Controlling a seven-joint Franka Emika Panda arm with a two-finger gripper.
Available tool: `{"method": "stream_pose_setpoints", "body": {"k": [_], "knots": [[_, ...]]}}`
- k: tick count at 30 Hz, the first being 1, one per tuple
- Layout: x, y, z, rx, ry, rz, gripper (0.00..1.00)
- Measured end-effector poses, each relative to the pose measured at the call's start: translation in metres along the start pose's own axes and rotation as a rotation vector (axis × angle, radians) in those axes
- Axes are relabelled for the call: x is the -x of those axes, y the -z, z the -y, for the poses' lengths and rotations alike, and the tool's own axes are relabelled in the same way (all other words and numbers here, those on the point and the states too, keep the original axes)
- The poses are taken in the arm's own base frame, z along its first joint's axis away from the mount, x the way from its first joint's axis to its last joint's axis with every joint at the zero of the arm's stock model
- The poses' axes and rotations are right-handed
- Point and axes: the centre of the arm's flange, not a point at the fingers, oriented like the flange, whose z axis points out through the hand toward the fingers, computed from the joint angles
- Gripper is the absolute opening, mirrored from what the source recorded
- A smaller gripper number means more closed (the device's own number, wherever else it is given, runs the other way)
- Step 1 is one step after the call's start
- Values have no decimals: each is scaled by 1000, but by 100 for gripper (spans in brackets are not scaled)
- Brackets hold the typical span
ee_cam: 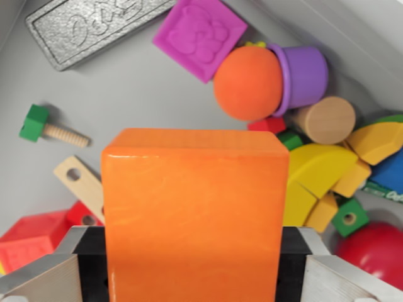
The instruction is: Pick an object from the bin
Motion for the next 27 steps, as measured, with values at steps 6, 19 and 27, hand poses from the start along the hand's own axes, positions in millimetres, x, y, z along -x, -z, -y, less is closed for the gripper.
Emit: {"method": "stream_pose_setpoints", "body": {"k": [6, 19, 27], "knots": [[0, 20, 0, 0, 0, 0, 0], [0, 53, 0, 1, 0, 0, 0], [-1, 65, 0, 1, 0, 0, 0]]}}
